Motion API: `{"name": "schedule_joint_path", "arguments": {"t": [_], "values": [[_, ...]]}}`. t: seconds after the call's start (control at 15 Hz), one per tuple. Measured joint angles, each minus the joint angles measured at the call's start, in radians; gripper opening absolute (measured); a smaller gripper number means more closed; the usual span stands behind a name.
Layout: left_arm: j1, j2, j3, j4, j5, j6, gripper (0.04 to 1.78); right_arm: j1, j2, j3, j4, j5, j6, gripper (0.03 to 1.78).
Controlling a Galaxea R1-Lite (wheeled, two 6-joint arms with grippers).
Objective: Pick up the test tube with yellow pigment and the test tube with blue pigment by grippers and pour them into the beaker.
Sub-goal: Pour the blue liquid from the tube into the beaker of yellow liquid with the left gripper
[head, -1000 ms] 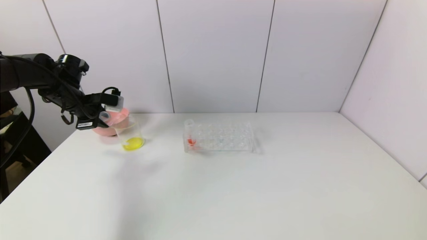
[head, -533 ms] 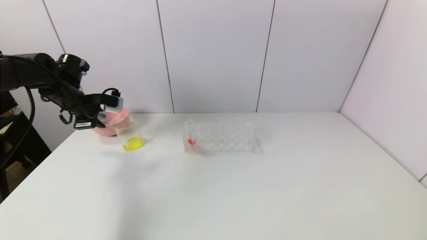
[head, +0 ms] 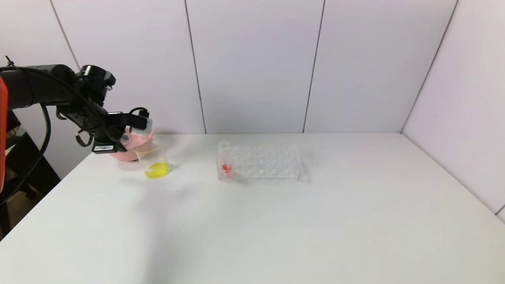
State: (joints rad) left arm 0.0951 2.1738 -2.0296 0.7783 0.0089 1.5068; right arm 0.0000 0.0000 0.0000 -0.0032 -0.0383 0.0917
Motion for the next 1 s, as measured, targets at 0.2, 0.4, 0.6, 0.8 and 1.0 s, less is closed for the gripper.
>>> {"name": "schedule_joint_path", "arguments": {"t": [0.2, 0.4, 0.6, 0.8, 1.0], "values": [[-0.002, 0.003, 0.000, 0.001, 0.009, -0.005, 0.53, 0.000, 0.000, 0.000, 0.000, 0.000, 0.000, 1.71], [-0.009, 0.004, 0.000, 0.001, 0.024, -0.005, 0.53, 0.000, 0.000, 0.000, 0.000, 0.000, 0.000, 1.71], [-0.010, 0.004, 0.000, 0.000, 0.029, -0.008, 0.53, 0.000, 0.000, 0.000, 0.000, 0.000, 0.000, 1.71], [-0.016, 0.005, -0.001, -0.002, 0.041, -0.013, 0.53, 0.000, 0.000, 0.000, 0.000, 0.000, 0.000, 1.71], [-0.020, 0.005, -0.001, -0.002, 0.046, -0.016, 0.53, 0.000, 0.000, 0.000, 0.000, 0.000, 0.000, 1.71]]}}
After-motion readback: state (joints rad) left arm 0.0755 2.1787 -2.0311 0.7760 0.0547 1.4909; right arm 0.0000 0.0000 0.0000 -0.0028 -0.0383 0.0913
